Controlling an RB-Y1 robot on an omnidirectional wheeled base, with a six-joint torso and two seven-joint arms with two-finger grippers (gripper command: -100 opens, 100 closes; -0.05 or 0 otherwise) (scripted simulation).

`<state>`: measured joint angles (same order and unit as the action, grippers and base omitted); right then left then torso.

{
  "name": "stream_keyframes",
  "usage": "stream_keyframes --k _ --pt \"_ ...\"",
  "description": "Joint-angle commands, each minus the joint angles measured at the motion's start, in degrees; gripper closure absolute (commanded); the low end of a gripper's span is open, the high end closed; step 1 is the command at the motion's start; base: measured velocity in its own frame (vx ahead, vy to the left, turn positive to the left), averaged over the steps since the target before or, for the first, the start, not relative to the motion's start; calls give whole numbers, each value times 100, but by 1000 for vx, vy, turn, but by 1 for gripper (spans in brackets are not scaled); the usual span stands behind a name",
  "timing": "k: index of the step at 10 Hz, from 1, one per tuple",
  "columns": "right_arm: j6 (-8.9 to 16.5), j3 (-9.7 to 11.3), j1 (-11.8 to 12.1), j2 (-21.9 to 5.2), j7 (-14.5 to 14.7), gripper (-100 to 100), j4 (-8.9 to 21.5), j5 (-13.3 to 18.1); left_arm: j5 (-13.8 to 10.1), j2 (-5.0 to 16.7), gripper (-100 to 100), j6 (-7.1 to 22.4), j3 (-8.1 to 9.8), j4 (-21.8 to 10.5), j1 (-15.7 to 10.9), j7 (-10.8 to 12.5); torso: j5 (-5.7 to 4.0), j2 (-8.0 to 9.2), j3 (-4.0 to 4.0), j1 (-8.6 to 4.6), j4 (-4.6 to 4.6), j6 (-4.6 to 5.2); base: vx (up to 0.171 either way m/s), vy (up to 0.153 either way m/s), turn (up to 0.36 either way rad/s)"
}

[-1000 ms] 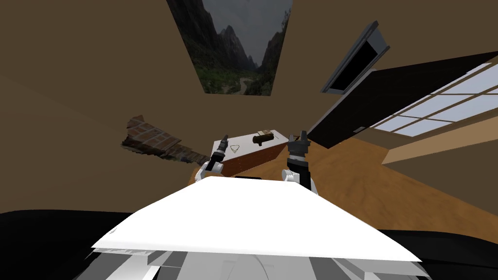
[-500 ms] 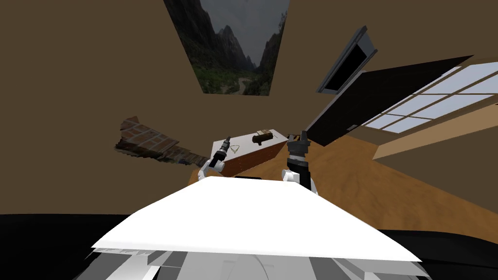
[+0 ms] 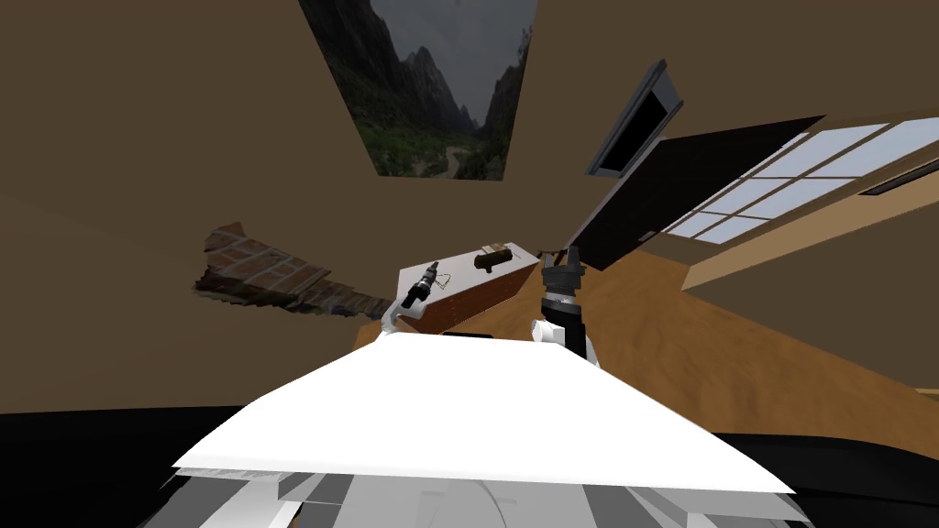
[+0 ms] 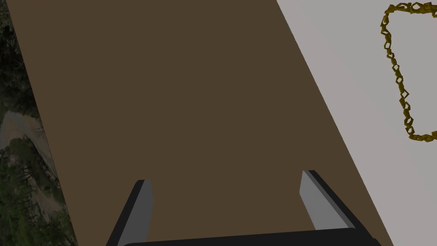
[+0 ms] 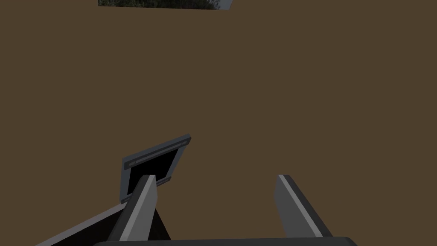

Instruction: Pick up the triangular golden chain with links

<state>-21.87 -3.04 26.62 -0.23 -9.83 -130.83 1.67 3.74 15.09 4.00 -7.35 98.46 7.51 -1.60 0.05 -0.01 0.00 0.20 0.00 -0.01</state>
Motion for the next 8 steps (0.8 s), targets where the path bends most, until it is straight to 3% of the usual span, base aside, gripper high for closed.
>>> stream_keyframes --k 1,8 --pt "0 0 0 0 0 0 0 0 12 7 -100 170 -29 -85 -32 25 0 0 0 0 0 0 -12 45 -47" --pt "0 0 1 0 0 0 0 0 31 143 -100 1124 -206 -880 -525 234 1 -1 0 0 0 -3 -11 46 -69"
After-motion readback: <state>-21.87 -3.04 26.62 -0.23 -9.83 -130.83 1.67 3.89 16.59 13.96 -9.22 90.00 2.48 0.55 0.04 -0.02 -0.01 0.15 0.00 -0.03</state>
